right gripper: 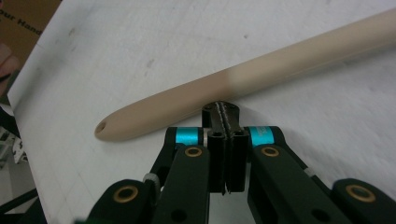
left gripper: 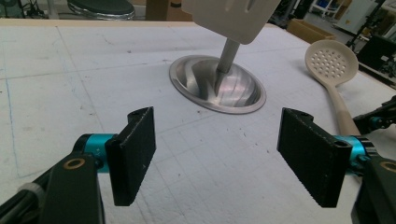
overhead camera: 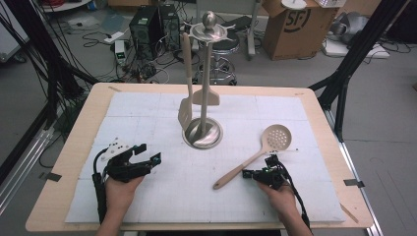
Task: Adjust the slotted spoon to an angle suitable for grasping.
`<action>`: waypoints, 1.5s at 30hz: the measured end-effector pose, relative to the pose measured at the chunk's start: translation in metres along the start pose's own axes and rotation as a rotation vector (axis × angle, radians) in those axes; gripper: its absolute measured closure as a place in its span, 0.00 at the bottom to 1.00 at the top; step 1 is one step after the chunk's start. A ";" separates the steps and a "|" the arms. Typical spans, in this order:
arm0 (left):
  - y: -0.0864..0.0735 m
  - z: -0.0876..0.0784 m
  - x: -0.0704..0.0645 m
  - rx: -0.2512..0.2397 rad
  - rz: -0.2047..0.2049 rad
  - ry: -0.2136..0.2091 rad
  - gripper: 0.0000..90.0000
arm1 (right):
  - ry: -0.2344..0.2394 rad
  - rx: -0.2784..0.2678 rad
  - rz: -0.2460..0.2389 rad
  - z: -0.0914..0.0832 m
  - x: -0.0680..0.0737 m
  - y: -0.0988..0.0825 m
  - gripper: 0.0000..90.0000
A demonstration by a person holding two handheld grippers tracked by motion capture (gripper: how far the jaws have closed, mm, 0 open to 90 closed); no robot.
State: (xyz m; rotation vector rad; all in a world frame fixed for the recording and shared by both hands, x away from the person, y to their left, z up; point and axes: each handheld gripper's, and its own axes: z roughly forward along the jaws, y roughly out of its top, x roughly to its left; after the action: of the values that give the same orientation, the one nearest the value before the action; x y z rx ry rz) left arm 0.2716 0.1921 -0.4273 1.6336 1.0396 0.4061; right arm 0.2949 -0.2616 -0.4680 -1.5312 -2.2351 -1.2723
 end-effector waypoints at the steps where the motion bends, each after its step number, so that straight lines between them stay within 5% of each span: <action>1: 0.000 0.000 0.000 0.002 0.000 -0.001 0.32 | 0.002 -0.003 -0.002 0.002 0.000 0.001 1.00; 9: 0.000 -0.001 0.000 0.001 0.000 0.000 0.32 | 0.010 0.001 -0.003 0.014 0.003 0.014 1.00; 12: 0.000 0.000 0.001 -0.002 -0.006 0.000 0.32 | 0.047 -0.097 0.040 0.000 -0.005 0.025 1.00; 16: -0.001 0.001 0.001 0.005 0.000 -0.001 0.32 | -0.014 -0.173 0.088 -0.017 -0.024 0.045 1.00; 26: -0.001 0.000 0.002 0.006 -0.002 0.004 0.32 | -0.154 -0.117 0.063 -0.001 -0.044 0.088 1.00; 30: -0.001 -0.001 0.003 0.003 -0.005 0.006 0.32 | -0.236 -0.025 0.063 0.004 -0.054 0.082 1.00; 45: 0.000 0.001 -0.002 0.003 0.000 -0.004 0.32 | -0.222 -0.069 0.108 -0.038 -0.053 0.026 1.00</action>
State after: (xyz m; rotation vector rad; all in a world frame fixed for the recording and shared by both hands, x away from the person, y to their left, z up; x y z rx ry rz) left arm 0.2713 0.1903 -0.4275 1.6366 1.0373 0.4015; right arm 0.3290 -0.3223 -0.4578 -1.8755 -2.2190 -1.2134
